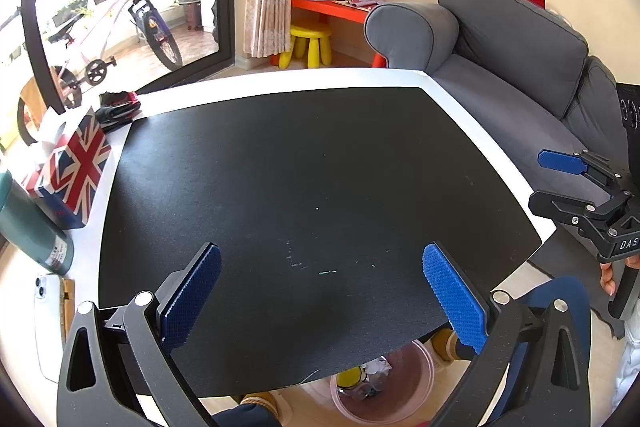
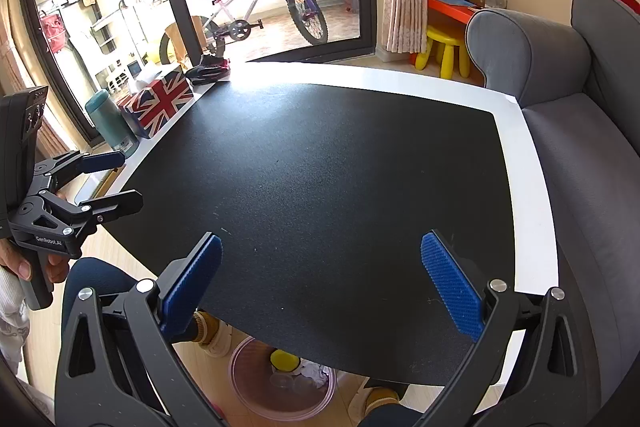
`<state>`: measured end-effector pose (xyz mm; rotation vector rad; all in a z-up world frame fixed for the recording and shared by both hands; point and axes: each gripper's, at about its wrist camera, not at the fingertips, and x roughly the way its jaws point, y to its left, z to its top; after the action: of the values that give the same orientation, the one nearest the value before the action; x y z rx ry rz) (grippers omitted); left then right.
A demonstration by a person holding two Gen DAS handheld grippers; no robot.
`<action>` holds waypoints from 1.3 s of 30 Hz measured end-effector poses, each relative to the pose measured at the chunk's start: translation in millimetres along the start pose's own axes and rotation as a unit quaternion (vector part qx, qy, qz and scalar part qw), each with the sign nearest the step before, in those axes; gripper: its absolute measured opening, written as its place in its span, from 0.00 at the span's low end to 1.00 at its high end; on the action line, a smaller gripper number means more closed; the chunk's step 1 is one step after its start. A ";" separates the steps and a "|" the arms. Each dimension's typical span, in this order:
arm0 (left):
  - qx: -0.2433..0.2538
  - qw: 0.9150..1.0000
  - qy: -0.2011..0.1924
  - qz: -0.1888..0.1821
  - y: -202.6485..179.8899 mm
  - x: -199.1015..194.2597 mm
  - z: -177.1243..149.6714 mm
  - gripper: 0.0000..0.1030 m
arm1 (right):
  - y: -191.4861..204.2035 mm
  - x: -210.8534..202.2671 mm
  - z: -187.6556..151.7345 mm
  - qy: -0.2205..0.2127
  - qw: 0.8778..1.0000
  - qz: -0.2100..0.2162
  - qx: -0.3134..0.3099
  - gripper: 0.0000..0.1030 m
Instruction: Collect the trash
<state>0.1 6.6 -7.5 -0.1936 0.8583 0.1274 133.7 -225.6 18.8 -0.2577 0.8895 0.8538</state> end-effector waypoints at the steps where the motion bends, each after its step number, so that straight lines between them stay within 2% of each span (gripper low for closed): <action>1: 0.000 1.000 0.000 0.000 -0.1 -0.3 0.1 0.94 | 0.1 -0.1 -0.1 0.000 1.000 0.000 0.000 0.95; 39: 0.000 1.000 0.001 -0.004 -5.1 1.3 0.9 0.94 | -1.3 -0.7 0.4 0.001 1.000 -0.001 0.002 0.95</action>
<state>2.6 1.8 -7.3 -0.1973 0.8600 0.1187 134.7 -226.6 19.5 -0.2553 0.8934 0.8503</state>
